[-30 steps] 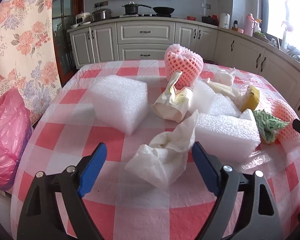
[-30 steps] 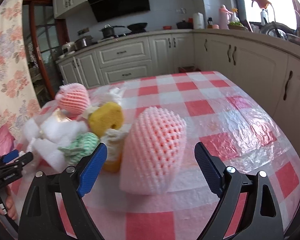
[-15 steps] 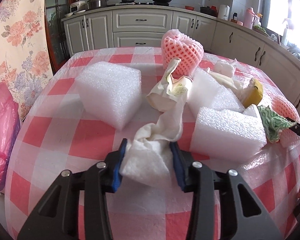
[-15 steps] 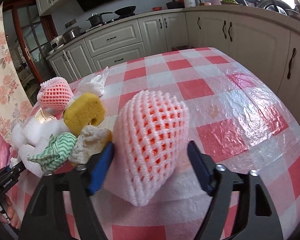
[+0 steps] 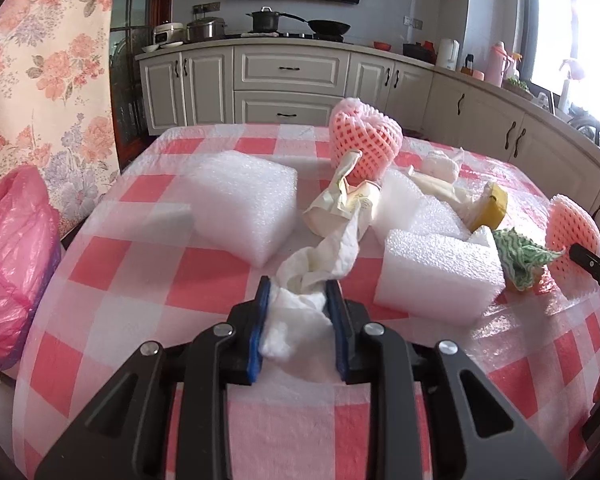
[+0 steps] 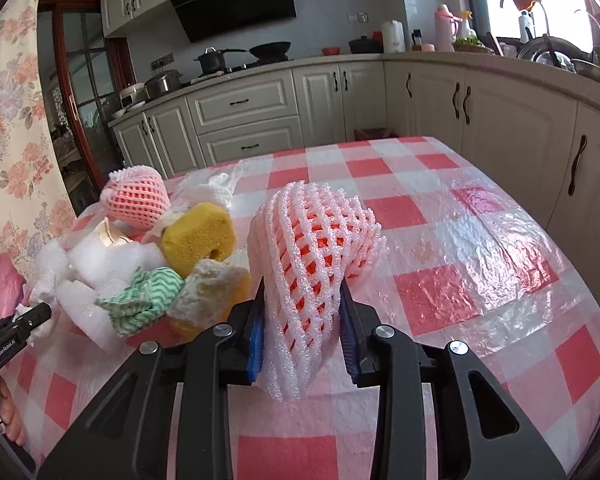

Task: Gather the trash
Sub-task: 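Carry both to the pink bin, left tool drops tissue while right tool drops net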

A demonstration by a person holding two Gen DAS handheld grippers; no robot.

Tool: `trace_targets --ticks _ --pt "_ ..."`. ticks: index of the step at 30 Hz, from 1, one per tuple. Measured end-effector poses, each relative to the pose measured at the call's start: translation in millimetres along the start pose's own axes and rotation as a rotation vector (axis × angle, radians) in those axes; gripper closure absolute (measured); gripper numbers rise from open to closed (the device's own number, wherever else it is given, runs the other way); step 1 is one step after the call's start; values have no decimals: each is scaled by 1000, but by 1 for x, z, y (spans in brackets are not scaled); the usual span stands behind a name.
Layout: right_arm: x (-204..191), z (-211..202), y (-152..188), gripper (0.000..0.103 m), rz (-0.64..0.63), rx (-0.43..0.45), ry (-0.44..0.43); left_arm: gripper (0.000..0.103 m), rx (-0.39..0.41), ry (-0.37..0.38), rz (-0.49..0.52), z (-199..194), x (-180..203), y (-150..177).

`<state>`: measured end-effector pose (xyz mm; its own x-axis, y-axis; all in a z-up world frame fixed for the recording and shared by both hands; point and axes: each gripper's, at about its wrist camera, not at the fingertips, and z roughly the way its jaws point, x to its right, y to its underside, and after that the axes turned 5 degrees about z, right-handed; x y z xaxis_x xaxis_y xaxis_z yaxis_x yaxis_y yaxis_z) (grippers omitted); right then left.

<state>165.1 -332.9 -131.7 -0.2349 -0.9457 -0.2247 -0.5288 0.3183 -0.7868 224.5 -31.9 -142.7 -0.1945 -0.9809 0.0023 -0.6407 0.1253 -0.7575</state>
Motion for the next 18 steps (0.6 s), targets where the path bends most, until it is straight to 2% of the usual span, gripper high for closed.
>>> trace_targets --ticks 7,18 --pt "-24 -28 8 72 -51 28 -75 77 49 -27 8 -31 -8 12" --pt "-102 -55 21 72 -175 13 -287 77 116 -98 13 -77 -37 24"
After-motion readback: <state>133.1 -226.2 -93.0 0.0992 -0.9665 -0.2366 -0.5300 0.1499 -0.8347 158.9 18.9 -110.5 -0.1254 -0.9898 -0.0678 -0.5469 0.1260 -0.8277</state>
